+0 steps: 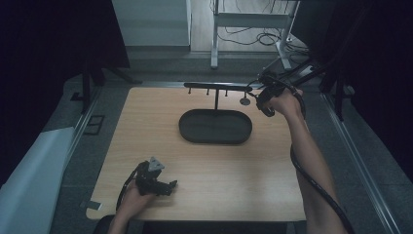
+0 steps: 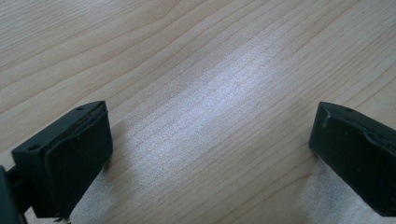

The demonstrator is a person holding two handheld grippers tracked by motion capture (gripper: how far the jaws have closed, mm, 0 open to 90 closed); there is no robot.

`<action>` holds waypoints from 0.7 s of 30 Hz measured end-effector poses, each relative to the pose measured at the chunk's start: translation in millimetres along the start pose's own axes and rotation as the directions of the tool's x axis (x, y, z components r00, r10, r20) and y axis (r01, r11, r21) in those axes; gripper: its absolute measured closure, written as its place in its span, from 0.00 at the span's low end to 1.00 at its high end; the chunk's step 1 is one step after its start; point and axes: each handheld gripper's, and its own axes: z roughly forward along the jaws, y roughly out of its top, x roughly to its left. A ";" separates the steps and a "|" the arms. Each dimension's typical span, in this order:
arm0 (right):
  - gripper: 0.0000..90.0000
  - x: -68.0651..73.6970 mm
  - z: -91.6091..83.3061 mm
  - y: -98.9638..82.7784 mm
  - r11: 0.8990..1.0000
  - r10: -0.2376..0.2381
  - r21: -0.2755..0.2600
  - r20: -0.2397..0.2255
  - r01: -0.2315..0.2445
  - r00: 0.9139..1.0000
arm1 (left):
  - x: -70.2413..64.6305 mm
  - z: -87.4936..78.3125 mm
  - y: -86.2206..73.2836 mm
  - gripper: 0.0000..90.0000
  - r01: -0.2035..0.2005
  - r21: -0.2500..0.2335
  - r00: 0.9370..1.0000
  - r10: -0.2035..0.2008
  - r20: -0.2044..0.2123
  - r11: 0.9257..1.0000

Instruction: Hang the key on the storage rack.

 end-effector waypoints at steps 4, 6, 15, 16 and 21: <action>0.54 7.4 14.5 0.9 1.000 -0.024 0.010 0.014 0.024 1.000 | -0.1 0.1 -0.1 0.00 0.000 -0.002 1.000 0.000 -0.002 1.000; 0.54 10.7 19.6 1.4 0.999 -0.029 0.014 0.018 0.028 0.999 | -0.1 0.1 -0.1 0.00 0.000 -0.001 1.000 0.000 -0.002 1.000; 0.54 24.2 42.5 1.4 0.999 -0.037 0.004 0.007 0.037 0.999 | -0.1 0.1 -0.1 0.00 -0.001 -0.001 1.000 0.001 -0.004 1.000; 0.54 24.2 42.5 1.4 0.999 -0.037 0.004 0.007 0.037 0.999 | -0.1 0.1 -0.1 0.00 -0.001 -0.001 1.000 0.001 -0.004 1.000; 0.54 32.7 50.8 2.0 0.999 -0.051 -0.014 0.019 0.052 0.998 | -0.2 0.2 -0.1 0.00 0.000 -0.002 1.000 0.000 -0.004 1.000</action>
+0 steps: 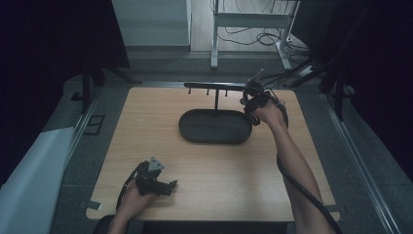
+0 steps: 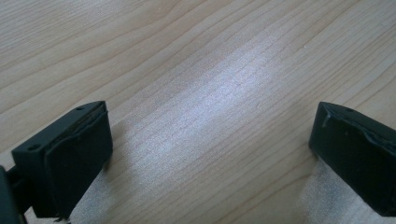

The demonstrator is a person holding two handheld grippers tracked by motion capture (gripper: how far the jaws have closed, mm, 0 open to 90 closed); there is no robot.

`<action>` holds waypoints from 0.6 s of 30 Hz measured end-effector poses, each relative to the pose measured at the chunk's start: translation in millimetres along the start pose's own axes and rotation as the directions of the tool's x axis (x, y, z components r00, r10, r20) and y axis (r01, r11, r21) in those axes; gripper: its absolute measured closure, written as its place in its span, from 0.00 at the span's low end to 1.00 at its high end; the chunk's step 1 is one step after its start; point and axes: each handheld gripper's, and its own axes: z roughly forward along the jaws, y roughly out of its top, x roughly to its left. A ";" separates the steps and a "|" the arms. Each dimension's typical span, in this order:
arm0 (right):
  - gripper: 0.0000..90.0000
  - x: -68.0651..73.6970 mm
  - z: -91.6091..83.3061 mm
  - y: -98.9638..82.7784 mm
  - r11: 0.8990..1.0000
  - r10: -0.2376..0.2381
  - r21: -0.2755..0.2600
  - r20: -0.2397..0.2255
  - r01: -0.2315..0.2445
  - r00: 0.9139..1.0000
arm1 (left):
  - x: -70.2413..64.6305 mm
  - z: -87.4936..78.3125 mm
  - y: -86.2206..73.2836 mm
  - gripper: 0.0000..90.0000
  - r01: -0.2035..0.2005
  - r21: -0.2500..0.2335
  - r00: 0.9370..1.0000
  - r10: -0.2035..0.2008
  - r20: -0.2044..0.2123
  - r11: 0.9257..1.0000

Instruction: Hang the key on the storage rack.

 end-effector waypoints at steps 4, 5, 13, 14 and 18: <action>0.54 5.9 3.6 0.6 1.000 -0.019 -0.009 0.000 0.019 1.000 | 0.0 0.0 0.0 0.00 0.001 0.000 1.000 -0.001 0.000 1.000; 0.54 5.9 3.6 0.6 1.000 -0.019 -0.009 0.000 0.019 1.000 | 0.0 0.0 0.0 0.00 0.001 0.000 1.000 -0.001 0.000 1.000; 0.53 7.8 10.4 -2.7 0.999 -0.043 -0.009 0.003 0.043 0.999 | -0.1 0.1 0.0 0.00 0.001 -0.001 1.000 -0.001 0.000 1.000; 0.51 8.1 10.2 -3.2 0.999 -0.045 -0.014 -0.002 0.044 0.999 | -0.1 0.0 0.0 0.00 0.001 -0.001 1.000 -0.001 0.000 1.000; 0.46 9.9 5.9 -3.5 0.998 -0.061 -0.030 -0.012 0.060 0.998 | -0.1 0.0 0.0 0.00 0.001 -0.001 1.000 -0.001 0.000 1.000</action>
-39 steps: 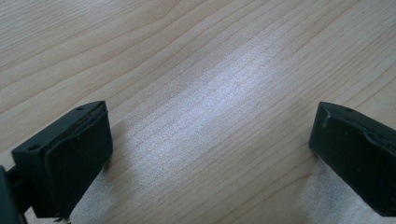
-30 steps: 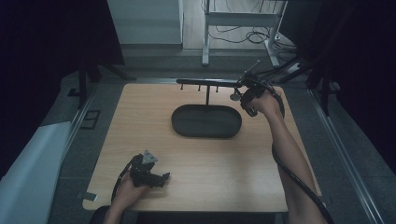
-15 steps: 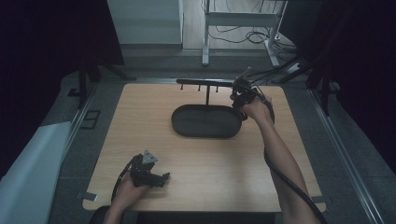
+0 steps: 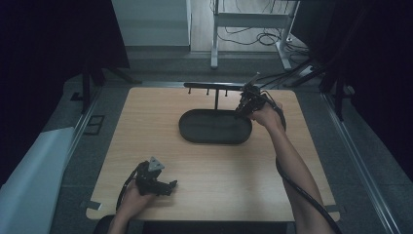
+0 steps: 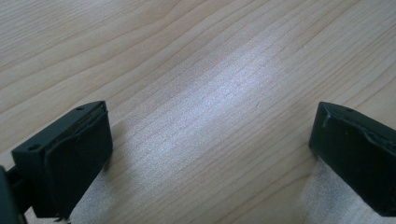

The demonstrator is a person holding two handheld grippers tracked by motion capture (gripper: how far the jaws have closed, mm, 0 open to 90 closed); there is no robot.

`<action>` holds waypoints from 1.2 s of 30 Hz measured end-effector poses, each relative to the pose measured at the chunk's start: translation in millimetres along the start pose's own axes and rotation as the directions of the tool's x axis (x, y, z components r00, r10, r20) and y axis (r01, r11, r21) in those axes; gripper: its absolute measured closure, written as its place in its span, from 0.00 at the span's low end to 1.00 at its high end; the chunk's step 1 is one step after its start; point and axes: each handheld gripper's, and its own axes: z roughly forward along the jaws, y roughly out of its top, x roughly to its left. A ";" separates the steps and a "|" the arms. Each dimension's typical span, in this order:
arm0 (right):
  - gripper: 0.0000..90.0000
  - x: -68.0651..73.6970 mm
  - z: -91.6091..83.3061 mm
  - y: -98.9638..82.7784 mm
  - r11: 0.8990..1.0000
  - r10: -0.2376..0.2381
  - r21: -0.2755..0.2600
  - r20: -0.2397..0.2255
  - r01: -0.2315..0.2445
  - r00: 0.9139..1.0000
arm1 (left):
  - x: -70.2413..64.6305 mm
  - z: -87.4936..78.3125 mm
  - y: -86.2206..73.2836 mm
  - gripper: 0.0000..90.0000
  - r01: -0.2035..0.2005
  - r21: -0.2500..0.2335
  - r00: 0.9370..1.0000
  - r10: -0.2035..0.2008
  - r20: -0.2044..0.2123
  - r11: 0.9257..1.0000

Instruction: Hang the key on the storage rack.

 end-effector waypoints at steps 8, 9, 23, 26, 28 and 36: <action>0.33 3.7 -8.0 -2.1 1.000 -0.021 0.007 -0.033 0.021 0.999 | 0.1 -0.1 0.0 0.00 -0.002 0.002 1.000 0.002 0.000 1.000; 0.31 3.9 -8.5 -2.6 1.000 -0.024 0.012 -0.042 0.025 0.999 | 0.1 -0.1 0.0 0.00 -0.002 0.002 1.000 0.002 0.000 1.000; 0.18 14.1 -19.4 -17.6 0.997 -0.080 -0.015 -0.090 0.079 0.993 | 0.1 -0.1 0.0 0.00 -0.001 0.000 1.000 0.001 0.001 1.000; 0.17 14.8 -22.2 -20.3 0.996 -0.091 -0.024 -0.090 0.089 0.992 | 0.1 -0.2 0.1 0.00 -0.002 0.002 1.000 0.002 0.001 1.000; 0.17 15.3 -23.9 -22.6 0.995 -0.094 -0.035 -0.091 0.091 0.991 | -0.3 0.1 0.0 0.00 0.003 -0.003 1.000 -0.003 0.001 1.000; 0.15 12.8 -30.5 -34.5 0.992 -0.113 -0.056 -0.088 0.109 0.990 | -0.3 0.1 0.0 0.00 0.004 -0.003 1.000 -0.004 0.001 1.000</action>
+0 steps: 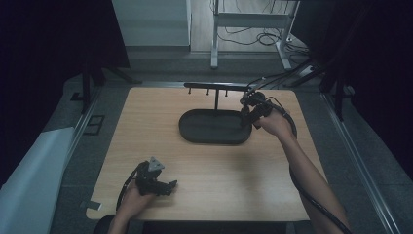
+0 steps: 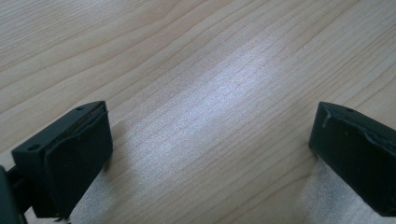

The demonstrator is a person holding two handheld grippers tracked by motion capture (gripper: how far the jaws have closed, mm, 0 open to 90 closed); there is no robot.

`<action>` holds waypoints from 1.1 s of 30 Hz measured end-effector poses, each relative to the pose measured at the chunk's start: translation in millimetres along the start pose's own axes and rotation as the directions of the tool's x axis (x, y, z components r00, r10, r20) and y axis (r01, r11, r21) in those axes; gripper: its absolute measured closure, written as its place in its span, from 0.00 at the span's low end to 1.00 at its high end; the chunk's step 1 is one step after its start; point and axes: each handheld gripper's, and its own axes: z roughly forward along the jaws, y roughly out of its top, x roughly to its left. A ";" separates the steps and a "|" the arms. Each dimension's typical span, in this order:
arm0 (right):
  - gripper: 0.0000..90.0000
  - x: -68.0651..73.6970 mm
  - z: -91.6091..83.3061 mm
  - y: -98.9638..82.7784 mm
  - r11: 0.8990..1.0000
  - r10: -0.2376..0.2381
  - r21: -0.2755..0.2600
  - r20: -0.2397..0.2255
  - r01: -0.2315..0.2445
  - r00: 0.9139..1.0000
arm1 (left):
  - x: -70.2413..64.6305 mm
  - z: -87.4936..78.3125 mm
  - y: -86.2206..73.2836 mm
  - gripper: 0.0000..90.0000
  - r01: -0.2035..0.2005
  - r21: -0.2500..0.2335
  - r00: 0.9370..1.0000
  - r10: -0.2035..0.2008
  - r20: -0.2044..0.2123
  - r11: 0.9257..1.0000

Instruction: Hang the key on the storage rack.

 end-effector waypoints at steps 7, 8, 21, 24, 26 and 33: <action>0.15 -0.4 -5.0 -12.7 0.999 -0.033 -0.027 0.000 0.033 0.999 | -0.2 0.1 -0.1 0.00 0.003 -0.001 1.000 -0.003 0.000 1.000; 0.15 0.0 -5.8 -14.1 0.999 -0.037 -0.030 -0.001 0.037 0.999 | -0.2 0.0 0.0 0.00 0.003 0.000 1.000 -0.003 0.000 1.000; 0.15 10.4 -14.0 -29.9 0.993 -0.102 -0.062 0.021 0.103 0.995 | 0.0 -0.1 0.1 0.00 -0.001 0.002 1.000 0.001 0.000 1.000; 0.15 11.7 -13.9 -35.0 0.993 -0.102 -0.062 0.017 0.102 0.995 | 0.0 -0.1 0.0 0.00 -0.001 0.002 1.000 0.001 0.000 1.000; 0.15 12.0 -13.5 -36.7 0.993 -0.101 -0.061 0.013 0.102 0.995 | 0.1 -0.1 0.0 0.00 -0.001 0.002 1.000 0.001 0.000 1.000; 0.14 14.8 -11.2 -46.6 0.992 -0.104 -0.074 -0.007 0.103 0.995 | 0.2 -0.3 0.1 0.00 -0.003 0.004 1.000 0.003 0.001 1.000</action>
